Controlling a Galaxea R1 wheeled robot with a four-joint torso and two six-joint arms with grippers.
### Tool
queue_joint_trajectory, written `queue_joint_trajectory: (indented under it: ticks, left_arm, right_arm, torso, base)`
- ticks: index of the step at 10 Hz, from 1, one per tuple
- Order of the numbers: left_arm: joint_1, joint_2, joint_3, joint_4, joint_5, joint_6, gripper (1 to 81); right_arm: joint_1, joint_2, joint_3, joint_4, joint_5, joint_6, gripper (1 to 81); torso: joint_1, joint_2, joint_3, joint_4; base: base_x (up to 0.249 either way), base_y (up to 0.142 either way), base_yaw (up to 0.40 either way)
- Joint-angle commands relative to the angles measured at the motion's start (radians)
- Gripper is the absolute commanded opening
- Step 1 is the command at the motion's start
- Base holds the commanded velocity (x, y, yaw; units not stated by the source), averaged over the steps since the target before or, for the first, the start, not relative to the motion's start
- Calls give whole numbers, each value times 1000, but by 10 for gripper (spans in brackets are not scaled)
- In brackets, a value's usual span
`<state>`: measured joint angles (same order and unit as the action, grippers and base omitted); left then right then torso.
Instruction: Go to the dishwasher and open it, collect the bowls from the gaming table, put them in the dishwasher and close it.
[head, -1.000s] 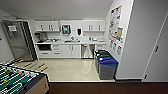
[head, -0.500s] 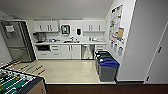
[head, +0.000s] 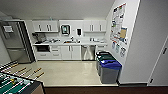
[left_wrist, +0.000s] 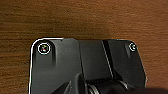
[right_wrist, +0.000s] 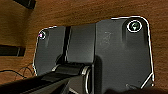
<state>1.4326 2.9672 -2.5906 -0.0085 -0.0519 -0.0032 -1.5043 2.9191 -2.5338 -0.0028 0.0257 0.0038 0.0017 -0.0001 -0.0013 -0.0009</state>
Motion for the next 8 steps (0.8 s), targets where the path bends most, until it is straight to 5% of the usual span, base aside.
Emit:
queue_joint_trajectory:
  ticks: [1,8]
  left_arm:
    - [-63,-5,6,1,46,0,811]
    - [-63,-3,6,2,46,0,811]
  right_arm:
    - [54,-7,8,12,-50,1,811]
    - [54,-9,8,12,-50,1,811]
  torso:
    - [0,0,0,0]
    - [0,0,0,0]
  base:
    - [149,67,0]
    - [150,66,0]
